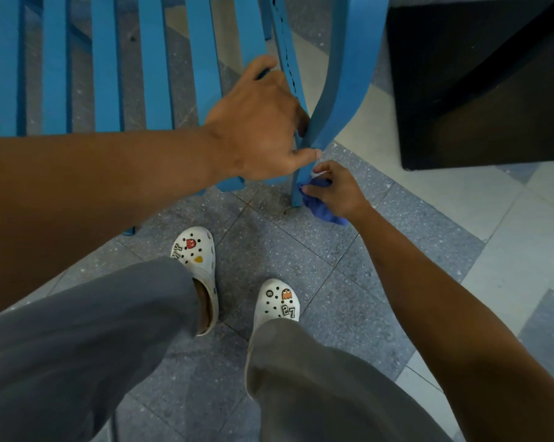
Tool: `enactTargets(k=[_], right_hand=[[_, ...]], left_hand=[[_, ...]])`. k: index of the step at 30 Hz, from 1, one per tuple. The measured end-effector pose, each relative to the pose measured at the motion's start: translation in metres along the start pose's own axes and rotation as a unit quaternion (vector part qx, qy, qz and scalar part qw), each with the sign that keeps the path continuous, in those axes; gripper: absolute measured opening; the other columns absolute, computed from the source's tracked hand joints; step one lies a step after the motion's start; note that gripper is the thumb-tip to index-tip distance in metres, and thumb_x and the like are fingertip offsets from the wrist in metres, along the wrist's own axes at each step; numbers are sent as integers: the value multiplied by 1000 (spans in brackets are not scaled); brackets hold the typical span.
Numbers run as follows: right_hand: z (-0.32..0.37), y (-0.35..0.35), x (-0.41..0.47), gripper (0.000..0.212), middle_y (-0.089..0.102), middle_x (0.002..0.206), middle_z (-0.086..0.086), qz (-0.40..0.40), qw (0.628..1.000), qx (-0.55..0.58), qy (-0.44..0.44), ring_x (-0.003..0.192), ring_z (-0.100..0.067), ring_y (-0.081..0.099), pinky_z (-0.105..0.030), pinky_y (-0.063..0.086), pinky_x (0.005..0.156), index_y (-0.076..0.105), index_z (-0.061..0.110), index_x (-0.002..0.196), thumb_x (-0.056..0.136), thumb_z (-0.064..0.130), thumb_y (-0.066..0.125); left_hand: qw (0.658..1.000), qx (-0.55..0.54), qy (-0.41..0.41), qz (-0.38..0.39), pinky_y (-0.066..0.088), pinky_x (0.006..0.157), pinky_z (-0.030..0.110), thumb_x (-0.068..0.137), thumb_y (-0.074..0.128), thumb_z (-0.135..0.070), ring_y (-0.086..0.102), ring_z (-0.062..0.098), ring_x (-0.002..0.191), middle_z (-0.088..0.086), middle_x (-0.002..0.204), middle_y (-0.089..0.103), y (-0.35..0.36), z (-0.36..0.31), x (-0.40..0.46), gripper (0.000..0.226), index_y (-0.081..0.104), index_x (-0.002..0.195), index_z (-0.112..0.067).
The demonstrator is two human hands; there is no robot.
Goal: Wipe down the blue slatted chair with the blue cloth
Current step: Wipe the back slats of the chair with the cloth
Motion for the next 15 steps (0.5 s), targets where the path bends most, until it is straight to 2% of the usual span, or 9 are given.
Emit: enactTargets(k=[6,10,13,15], right_hand=[[-24,27,12,30,61,75,3,-25,994,-61,82,65,-8,55,-20,38,54,60,16,82,77,27,87],[-37,44,18,37,60,74,0,-12,983,-113,144,68,-18,56,-28,35,51,55,17,81,75,34,87],[-41,52,19,35,57,72,1,-2,975,-132,178,72,-22,60,-26,34,44,57,14,87,79,34,85],[-38,51,20,36,57,73,1,17,974,-147,174,74,-23,61,-26,37,46,58,13,90,78,35,85]], left_hand=[[1000,8,-4,-1,22,118,49,91,28,-75,56,22,105,-6,77,66,-1,0,0,65,76,103,-33],[1000,4,-7,-11,23,118,50,92,31,-72,57,25,103,-1,77,67,-1,-1,0,63,76,94,-28],[1000,1,-4,-16,22,118,50,92,32,-72,57,25,106,-1,78,68,-1,0,-1,63,76,94,-27],[1000,2,-3,-14,20,119,50,93,31,-72,56,25,110,-2,80,69,1,1,-2,64,76,94,-26]])
Point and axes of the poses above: each hand's wrist, its own x-axis towards the middle knuckle, its own y-axis out of the palm, z = x × y, the point moved 5 cm from there along x, towards the middle knuckle
